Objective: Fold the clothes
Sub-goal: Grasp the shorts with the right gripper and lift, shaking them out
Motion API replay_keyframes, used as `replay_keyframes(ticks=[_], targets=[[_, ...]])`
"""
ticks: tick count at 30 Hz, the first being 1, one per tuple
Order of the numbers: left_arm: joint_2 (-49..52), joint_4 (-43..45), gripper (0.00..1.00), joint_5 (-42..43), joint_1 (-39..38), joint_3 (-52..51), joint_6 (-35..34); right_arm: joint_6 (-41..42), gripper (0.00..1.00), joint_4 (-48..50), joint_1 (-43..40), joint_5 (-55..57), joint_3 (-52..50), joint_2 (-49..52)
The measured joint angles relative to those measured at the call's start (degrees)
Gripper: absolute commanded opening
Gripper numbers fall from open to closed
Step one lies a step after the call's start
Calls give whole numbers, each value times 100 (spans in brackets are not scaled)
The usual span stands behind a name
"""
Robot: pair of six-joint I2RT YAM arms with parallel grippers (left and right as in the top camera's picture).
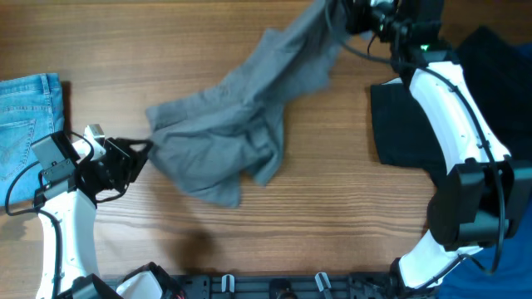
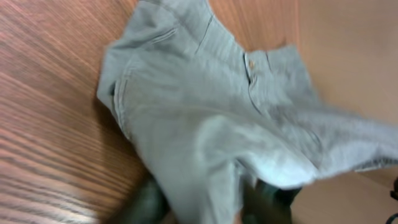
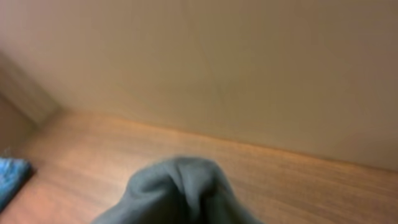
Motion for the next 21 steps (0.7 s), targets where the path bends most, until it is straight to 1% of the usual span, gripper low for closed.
replay_keyframes(ticks=[1, 2, 3, 4, 6, 8, 12, 16, 18, 21], targets=[[0, -4, 91, 35, -7, 0, 7, 109, 100, -63, -7, 26, 70, 0], [0, 4, 97, 68, -24, 0, 11, 203, 100, -284, -13, 28, 111, 0], [0, 33, 100, 90, -52, 0, -2, 243, 100, -573, -17, 20, 127, 0], [0, 52, 100, 114, -79, 0, 7, 258, 100, -863, -28, 7, 133, 0], [0, 177, 100, 140, -170, 0, -9, 223, 100, -1779, -33, -74, 116, 0], [-2, 339, 100, 153, -284, 0, -9, 96, 99, -2887, -33, -146, 96, 0], [-4, 382, 100, 39, -457, 0, -9, -614, 99, -4653, 0, -216, 50, 0], [-4, 378, 100, -476, -610, 0, -11, -1283, 99, -5458, 120, -238, -295, 0], [-4, 387, 100, -879, -702, 0, -9, -1510, 100, -5617, 229, -243, -656, 2], [-2, 444, 100, -1292, -789, 0, -9, -1631, 100, -5554, 363, -256, -1132, 0]])
